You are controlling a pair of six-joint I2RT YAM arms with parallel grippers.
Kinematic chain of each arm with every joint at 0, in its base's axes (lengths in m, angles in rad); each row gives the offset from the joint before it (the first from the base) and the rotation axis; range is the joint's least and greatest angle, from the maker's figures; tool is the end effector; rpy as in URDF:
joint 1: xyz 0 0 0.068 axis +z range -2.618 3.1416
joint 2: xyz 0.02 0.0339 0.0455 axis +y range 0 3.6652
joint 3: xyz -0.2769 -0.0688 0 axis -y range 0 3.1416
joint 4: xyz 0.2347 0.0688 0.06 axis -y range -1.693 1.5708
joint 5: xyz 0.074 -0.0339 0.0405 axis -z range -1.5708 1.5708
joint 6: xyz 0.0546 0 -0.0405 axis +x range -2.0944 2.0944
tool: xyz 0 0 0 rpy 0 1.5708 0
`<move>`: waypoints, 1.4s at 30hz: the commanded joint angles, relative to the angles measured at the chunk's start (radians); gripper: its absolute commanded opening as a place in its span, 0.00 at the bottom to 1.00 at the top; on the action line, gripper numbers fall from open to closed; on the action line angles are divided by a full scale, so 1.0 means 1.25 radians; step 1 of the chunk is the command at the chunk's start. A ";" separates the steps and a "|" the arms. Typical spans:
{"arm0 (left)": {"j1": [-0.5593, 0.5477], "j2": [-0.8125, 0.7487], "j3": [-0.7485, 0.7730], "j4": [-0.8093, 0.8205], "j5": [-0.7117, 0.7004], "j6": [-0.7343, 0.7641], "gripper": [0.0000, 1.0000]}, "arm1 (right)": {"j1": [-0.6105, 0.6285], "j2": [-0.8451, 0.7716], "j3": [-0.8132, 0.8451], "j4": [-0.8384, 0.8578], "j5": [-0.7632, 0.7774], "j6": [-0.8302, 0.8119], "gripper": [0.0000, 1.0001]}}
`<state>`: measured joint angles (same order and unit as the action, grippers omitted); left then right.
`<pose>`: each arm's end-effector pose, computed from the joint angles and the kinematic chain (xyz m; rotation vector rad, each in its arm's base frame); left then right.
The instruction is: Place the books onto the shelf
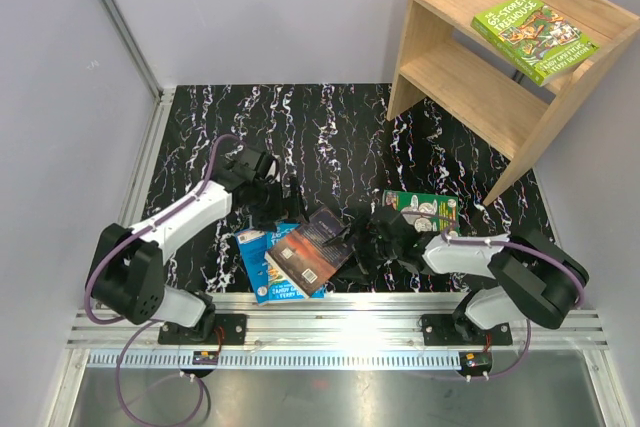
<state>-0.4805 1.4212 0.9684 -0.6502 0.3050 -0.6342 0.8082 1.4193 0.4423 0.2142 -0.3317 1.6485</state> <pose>0.2344 -0.1407 0.2260 -0.1134 2.8152 -0.7221 0.1599 0.1931 0.1395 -0.9681 -2.6628 -1.2969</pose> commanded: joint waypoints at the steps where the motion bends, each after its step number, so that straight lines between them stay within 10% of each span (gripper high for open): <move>1: -0.002 -0.039 -0.031 0.033 0.024 -0.014 0.99 | 0.014 0.008 0.004 0.039 0.025 0.016 1.00; 13: -0.054 -0.112 -0.150 0.092 0.041 -0.084 0.99 | 0.019 0.214 -0.029 0.278 0.052 -0.008 0.88; 22: -0.068 -0.165 -0.224 0.120 0.035 -0.116 0.99 | 0.019 0.024 0.165 -0.134 0.124 -0.239 0.30; 29: -0.070 -0.192 -0.225 0.110 0.022 -0.112 0.99 | 0.020 -0.051 0.557 -0.582 0.262 -0.527 0.00; 35: -0.070 -0.247 -0.183 0.045 -0.017 -0.096 0.99 | 0.014 0.019 1.063 -0.785 0.514 -0.895 0.00; 42: -0.071 -0.301 -0.184 -0.004 -0.035 -0.099 0.99 | -0.011 0.187 1.581 -0.605 0.937 -1.593 0.00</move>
<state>-0.5640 1.0767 0.7017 -0.6266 0.2806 -0.7639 0.8154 1.6196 2.2253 -0.7834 0.4835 0.2142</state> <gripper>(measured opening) 0.987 0.316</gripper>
